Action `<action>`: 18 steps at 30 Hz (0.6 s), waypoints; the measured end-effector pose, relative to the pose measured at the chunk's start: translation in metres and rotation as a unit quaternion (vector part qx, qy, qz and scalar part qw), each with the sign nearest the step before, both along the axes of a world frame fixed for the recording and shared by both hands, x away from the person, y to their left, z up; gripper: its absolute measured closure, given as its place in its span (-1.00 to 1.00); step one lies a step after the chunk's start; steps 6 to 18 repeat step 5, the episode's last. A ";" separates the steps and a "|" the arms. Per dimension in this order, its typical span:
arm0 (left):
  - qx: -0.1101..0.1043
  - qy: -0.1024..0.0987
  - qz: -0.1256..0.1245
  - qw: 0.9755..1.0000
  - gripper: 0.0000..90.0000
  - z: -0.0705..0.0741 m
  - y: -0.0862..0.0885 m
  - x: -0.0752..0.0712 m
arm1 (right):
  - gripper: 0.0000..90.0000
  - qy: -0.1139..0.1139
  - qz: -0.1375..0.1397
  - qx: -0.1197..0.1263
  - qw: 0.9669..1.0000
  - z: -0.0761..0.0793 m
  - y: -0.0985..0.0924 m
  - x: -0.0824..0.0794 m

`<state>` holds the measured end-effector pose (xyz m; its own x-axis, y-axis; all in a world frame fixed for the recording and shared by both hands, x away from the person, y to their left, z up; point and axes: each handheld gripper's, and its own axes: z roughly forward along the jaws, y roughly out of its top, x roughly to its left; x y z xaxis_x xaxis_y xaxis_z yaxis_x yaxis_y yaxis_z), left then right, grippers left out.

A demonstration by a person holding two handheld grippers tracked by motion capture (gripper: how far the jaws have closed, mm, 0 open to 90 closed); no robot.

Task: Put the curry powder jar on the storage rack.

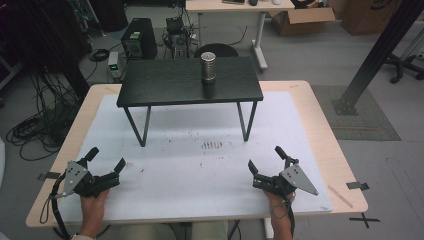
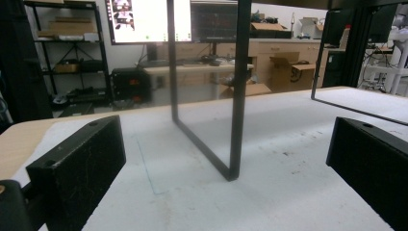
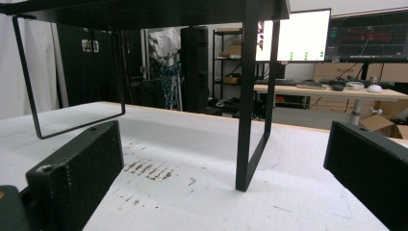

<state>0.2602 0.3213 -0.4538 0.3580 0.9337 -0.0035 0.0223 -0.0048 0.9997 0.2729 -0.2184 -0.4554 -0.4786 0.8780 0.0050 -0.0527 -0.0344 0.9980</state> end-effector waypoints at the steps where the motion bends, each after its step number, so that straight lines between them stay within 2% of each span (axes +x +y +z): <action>1: 0.000 0.000 0.000 1.000 -0.99 0.000 0.000 0.000 | -1.00 0.000 0.000 -0.001 1.000 0.000 0.000 0.000; 18: 0.000 0.000 0.000 1.000 -0.99 0.000 0.000 0.000 | -1.00 0.000 0.002 -0.005 1.000 0.000 0.001 0.000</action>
